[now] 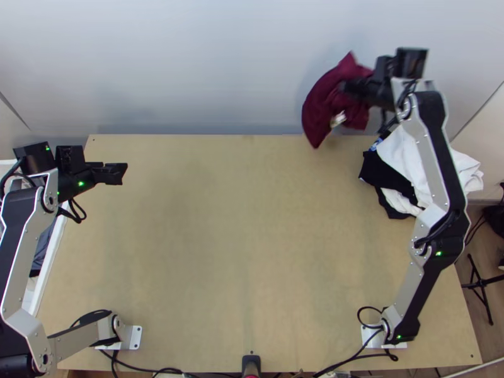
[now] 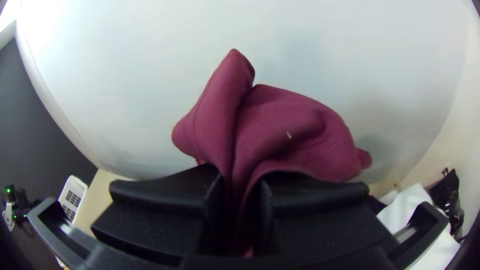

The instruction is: Fold the t-shirt

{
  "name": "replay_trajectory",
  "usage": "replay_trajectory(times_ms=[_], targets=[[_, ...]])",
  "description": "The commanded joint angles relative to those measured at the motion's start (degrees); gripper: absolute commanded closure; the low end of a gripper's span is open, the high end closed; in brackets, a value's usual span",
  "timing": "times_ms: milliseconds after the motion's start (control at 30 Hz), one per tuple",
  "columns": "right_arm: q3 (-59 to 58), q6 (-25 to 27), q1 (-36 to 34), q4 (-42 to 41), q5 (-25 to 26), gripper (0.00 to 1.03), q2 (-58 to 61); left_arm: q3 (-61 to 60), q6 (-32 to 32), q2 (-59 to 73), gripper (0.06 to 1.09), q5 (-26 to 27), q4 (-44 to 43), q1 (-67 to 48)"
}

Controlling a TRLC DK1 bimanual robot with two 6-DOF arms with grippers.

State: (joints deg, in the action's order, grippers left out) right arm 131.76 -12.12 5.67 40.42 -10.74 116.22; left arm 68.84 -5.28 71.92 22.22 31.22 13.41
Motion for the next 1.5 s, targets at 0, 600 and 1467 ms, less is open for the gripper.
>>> replay_trajectory(times_ms=[0,600,1467], targets=[[6.1,0.5,-5.8,-0.6,5.0,1.00,-1.1,-1.0,-0.3,0.2,0.11,0.0,-0.1,0.0],[-13.3,7.6,-20.9,-11.0,8.5,1.00,-14.2,-5.1,-0.2,-1.3,0.11,0.1,-0.1,-1.0],[-75.1,21.2,-31.5,-27.7,8.5,1.00,-44.3,-13.2,-4.6,-13.3,0.11,0.4,2.1,-6.1]])
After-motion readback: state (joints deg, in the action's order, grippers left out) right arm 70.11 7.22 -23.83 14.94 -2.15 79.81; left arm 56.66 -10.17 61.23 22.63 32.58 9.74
